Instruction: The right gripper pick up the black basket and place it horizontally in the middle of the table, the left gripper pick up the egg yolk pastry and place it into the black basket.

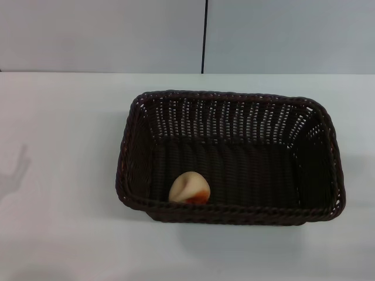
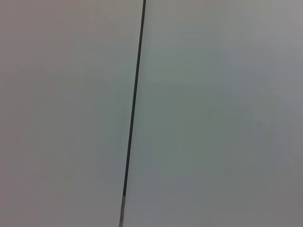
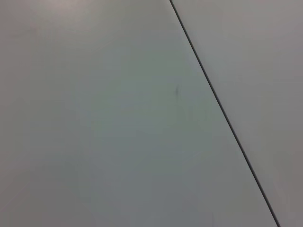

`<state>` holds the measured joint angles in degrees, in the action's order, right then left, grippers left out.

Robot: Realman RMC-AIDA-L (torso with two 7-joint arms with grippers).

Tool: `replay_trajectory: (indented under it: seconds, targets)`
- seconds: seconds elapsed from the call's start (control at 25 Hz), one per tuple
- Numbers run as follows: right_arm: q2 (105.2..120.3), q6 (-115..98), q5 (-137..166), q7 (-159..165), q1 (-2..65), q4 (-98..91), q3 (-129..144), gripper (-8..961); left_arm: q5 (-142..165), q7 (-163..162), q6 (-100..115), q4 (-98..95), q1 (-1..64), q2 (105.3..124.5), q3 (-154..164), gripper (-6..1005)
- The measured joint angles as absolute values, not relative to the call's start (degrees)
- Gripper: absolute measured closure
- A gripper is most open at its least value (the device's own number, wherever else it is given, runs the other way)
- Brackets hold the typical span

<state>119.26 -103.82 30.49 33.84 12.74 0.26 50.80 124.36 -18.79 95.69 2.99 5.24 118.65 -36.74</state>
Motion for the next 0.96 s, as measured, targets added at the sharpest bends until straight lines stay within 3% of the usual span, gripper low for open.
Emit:
replay_trajectory:
  seconds: [0.96]
  targets:
    - [119.26, -102.5, 30.6, 33.8, 13.0, 0.2, 50.8, 135, 124.4, -18.8, 95.3, 3.0, 5.7, 118.56, -36.7, 166]
